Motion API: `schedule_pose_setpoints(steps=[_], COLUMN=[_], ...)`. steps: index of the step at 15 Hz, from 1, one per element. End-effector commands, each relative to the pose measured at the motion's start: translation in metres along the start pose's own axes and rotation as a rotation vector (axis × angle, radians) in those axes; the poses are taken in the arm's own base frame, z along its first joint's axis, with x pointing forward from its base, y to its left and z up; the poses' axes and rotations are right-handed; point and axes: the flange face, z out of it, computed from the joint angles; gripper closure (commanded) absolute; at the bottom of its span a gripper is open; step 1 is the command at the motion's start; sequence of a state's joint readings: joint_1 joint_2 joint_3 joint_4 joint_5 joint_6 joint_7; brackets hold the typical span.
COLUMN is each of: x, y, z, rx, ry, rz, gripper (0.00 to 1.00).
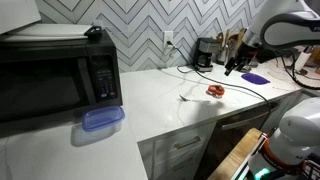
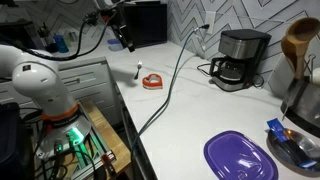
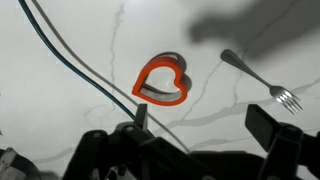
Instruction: Move the heart shaped object to the left
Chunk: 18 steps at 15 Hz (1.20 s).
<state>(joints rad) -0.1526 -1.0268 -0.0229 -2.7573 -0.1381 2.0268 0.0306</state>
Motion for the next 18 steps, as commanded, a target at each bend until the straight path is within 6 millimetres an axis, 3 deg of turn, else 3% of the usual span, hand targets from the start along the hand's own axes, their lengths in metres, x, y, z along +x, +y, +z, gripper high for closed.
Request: schedule_pose_setpoints(steps=[1, 9, 11, 18], x=[-0.001, -0.001, 0.007, 0.029], y=[0.0, -0.001, 0.002, 0.031], z=[0.002, 0.006, 0.012, 0.061], rx=[0.0, 0.0, 0.062, 0.064], ry=[-0.007, -0.018, -0.049, -0.059], rz=[-0.001, -0.002, 0.04, 0.402], gripper=[0.0, 0.0, 0.0, 0.0])
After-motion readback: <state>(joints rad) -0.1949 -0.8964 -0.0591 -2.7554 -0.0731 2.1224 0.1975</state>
